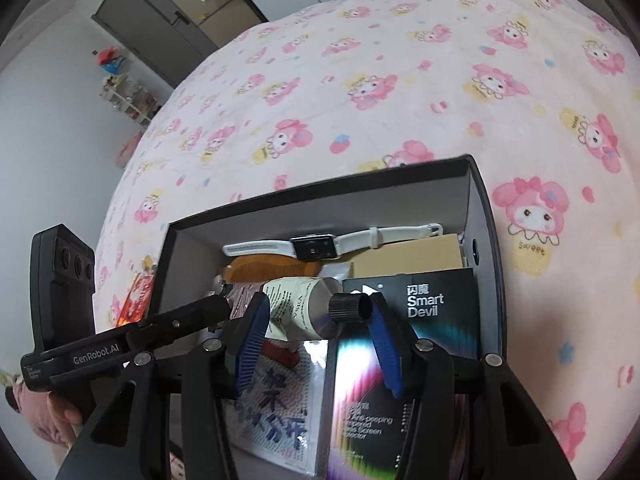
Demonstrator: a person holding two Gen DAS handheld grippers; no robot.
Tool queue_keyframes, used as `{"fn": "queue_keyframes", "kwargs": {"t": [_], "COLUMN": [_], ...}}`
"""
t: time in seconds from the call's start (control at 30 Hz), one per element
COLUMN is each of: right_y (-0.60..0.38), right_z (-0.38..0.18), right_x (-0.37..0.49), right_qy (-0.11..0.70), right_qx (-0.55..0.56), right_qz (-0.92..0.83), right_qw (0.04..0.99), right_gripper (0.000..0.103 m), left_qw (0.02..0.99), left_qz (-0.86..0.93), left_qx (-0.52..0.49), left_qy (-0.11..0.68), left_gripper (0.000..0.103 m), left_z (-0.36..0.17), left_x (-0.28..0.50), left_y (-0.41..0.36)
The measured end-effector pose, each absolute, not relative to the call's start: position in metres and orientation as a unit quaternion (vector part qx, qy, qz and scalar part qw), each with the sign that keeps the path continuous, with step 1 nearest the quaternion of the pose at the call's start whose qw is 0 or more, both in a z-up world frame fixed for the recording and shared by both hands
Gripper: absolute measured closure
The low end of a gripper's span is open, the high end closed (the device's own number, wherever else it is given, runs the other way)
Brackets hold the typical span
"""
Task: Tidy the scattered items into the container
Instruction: 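Lower the tube into the box beside the comb and open the left gripper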
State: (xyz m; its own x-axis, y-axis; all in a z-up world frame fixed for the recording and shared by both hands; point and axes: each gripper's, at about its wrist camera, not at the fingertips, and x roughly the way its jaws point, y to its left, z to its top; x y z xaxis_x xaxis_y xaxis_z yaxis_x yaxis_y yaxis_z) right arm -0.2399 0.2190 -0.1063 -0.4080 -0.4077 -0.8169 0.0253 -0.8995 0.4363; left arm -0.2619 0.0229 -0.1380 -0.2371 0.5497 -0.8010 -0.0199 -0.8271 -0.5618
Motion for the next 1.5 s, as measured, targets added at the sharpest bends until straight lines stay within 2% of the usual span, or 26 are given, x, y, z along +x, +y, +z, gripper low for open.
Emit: {"fn": "queue_keyframes", "kwargs": {"t": [0.4, 0.73, 0.83, 0.9, 1.2, 1.37, 1.5], "right_y": [0.203, 0.210, 0.210, 0.212, 0.229, 0.215, 0.210], "right_z": [-0.127, -0.139, -0.138, -0.131, -0.104, -0.111, -0.116], "right_x": [-0.247, -0.248, -0.247, -0.244, -0.221, -0.220, -0.231], "right_qy": [-0.109, -0.138, -0.141, -0.133, -0.156, -0.092, -0.058], "right_qx": [0.546, 0.569, 0.570, 0.561, 0.531, 0.549, 0.550], "right_qz": [-0.821, -0.801, -0.799, -0.807, -0.824, -0.825, -0.830], "right_qw": [0.126, 0.129, 0.130, 0.125, 0.124, 0.098, 0.075], "right_gripper": [0.056, 0.056, 0.056, 0.056, 0.057, 0.059, 0.059], "left_qw": [0.171, 0.153, 0.124, 0.109, 0.132, 0.169, 0.137], "left_qz": [0.737, 0.738, 0.756, 0.773, 0.778, 0.753, 0.766], "left_qx": [-0.616, -0.626, -0.623, -0.613, -0.605, -0.633, -0.622], "left_qy": [-0.219, -0.199, -0.155, -0.122, -0.107, -0.056, -0.084], "left_gripper": [0.054, 0.053, 0.053, 0.053, 0.053, 0.054, 0.059], "left_z": [-0.163, -0.161, -0.152, -0.144, -0.128, -0.142, -0.143], "left_x": [-0.269, -0.271, -0.268, -0.263, -0.245, -0.243, -0.255], "left_y": [0.025, 0.029, 0.033, 0.036, 0.049, 0.075, 0.067]}}
